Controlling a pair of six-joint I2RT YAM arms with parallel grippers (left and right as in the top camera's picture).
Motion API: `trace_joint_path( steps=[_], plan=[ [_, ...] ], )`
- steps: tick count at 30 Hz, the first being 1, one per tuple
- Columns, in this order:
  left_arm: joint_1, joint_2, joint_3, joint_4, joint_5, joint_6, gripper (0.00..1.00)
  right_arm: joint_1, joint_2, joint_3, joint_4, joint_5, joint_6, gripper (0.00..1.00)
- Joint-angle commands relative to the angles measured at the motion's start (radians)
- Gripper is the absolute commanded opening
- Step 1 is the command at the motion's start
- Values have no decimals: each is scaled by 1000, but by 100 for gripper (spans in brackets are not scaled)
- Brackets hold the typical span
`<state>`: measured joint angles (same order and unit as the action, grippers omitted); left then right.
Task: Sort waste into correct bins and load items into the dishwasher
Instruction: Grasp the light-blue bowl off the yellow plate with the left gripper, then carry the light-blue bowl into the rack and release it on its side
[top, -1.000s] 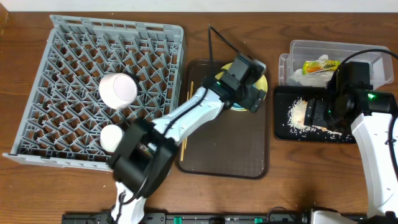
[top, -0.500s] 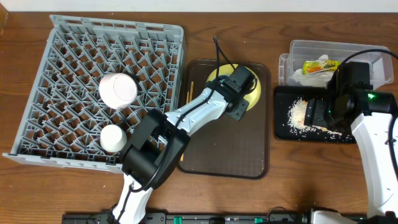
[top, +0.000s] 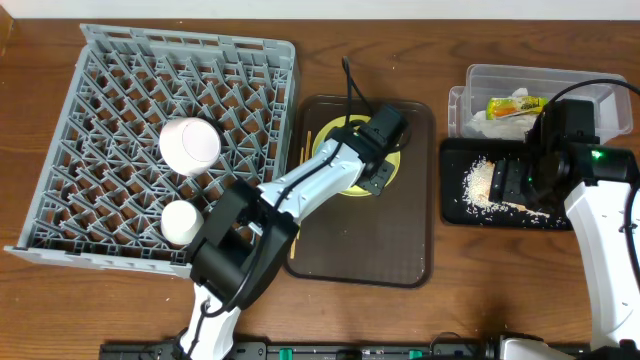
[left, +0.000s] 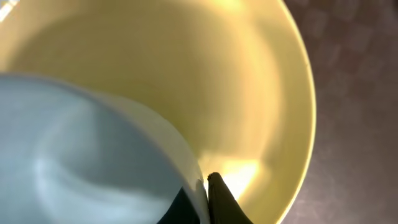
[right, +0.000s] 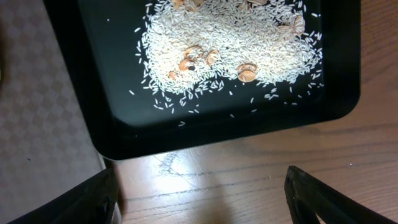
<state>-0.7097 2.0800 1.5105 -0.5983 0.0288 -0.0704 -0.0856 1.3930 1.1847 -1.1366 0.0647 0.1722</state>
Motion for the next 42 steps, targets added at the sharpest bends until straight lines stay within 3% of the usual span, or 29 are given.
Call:
trace_joint_path(
  steps=[1, 8, 15, 21, 28, 34, 42],
  plan=[
    [5, -82, -1, -8, 31, -1, 6, -11, -8, 19, -1, 13, 11, 83],
    [85, -267, -1, -7, 177, 0, 6, -11, -8, 19, -1, 13, 11, 84],
    [346, -399, -1, 26, 539, -1, 6, -11, -8, 19, -1, 13, 11, 84],
    [613, -367, -1, 103, 972, -10, 6, -11, -8, 19, -1, 6, 11, 83],
    [789, -262, -1, 137, 1263, -20, 6, -11, -8, 19, -1, 6, 11, 83],
    [850, -159, -1, 137, 1382, -21, 6, -11, -8, 19, -1, 6, 11, 83],
    [921, -56, -1, 135, 1385, -66, 6, -11, -8, 19, -2, 6, 11, 83]
  ],
)
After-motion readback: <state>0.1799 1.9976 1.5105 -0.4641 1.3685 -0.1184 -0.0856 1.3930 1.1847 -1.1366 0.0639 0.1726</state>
